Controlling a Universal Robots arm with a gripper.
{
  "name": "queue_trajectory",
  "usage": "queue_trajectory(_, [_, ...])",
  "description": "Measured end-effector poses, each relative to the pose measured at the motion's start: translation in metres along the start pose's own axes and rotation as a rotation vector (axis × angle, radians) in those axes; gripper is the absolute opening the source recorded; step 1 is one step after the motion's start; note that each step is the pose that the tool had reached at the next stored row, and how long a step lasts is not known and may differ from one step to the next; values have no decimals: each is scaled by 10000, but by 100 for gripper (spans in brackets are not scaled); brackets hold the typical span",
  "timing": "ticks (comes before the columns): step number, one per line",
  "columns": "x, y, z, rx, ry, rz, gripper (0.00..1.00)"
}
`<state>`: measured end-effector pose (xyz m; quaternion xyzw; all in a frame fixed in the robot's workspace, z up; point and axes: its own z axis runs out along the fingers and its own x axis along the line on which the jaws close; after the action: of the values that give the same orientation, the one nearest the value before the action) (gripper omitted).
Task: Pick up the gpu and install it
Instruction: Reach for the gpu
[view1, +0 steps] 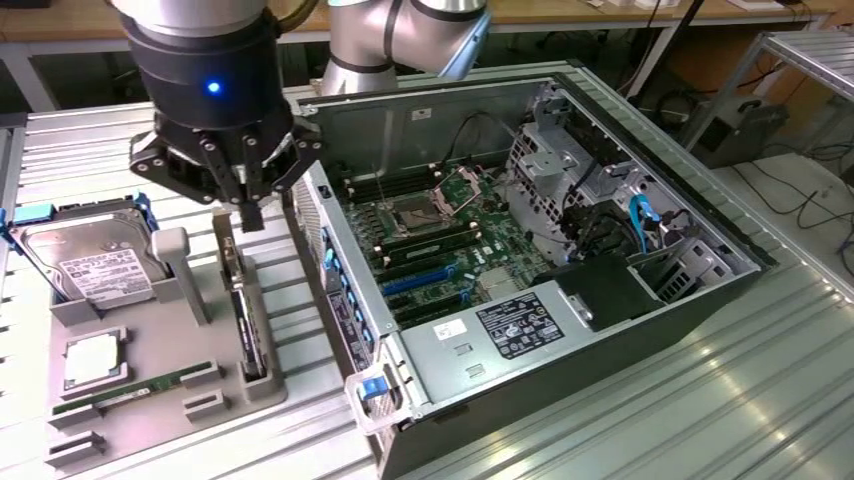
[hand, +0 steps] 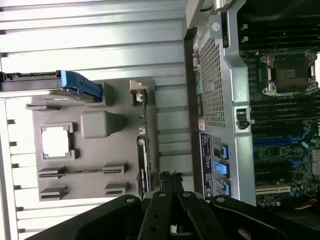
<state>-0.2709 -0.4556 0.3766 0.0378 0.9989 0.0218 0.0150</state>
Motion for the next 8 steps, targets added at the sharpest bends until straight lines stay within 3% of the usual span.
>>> queue_trajectory(4, [141, -25, 55, 1, 0, 1, 11])
queue_trajectory(8, [155, -27, 63, 16, -1, -1, 11])
